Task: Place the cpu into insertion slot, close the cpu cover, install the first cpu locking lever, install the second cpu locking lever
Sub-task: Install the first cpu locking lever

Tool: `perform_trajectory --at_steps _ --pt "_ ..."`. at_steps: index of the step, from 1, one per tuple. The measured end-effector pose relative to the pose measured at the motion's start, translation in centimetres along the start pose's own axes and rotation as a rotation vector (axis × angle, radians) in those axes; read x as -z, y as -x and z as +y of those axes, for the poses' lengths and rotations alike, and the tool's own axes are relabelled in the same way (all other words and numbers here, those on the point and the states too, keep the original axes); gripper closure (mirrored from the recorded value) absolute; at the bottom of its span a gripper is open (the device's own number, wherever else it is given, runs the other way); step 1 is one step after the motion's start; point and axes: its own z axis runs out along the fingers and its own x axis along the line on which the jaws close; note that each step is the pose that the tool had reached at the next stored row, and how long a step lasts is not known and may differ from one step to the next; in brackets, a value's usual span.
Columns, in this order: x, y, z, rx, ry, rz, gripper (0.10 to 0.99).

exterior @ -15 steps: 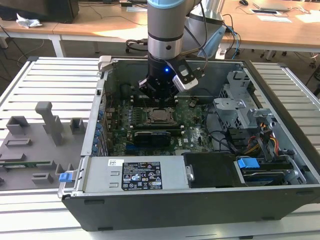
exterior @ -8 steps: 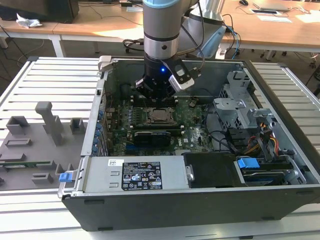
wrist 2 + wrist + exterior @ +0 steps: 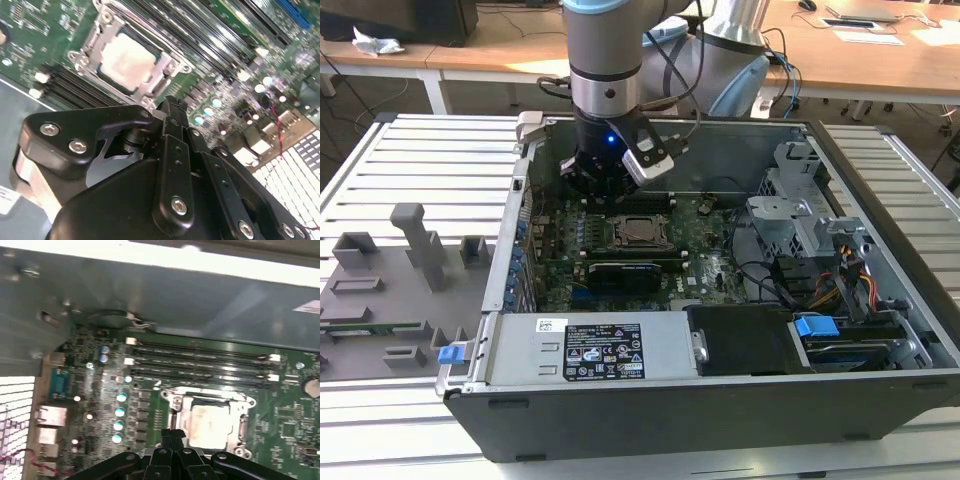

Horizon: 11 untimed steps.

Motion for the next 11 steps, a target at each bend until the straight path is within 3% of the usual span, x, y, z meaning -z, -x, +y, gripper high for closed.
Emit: perform_trajectory --at_steps 2,4,5,7,8,10,11 --pt "0.03 -0.78 0.08 0.0 0.004 -0.0004 0.98" --pt "0.05 -1.16 0.12 -0.001 0.02 -0.0023 0.98" --pt "0.06 -1.4 0.14 -0.002 0.047 -0.0054 0.98" --pt "0.07 -1.65 0.17 -0.003 0.08 -0.009 0.98" --pt "0.08 -1.83 0.18 -0.005 0.111 -0.0123 0.98" --pt "0.08 -1.95 0.2 -0.006 0.146 -0.0157 0.98" --pt "0.08 -2.0 0.2 -0.008 0.177 -0.0189 0.98"
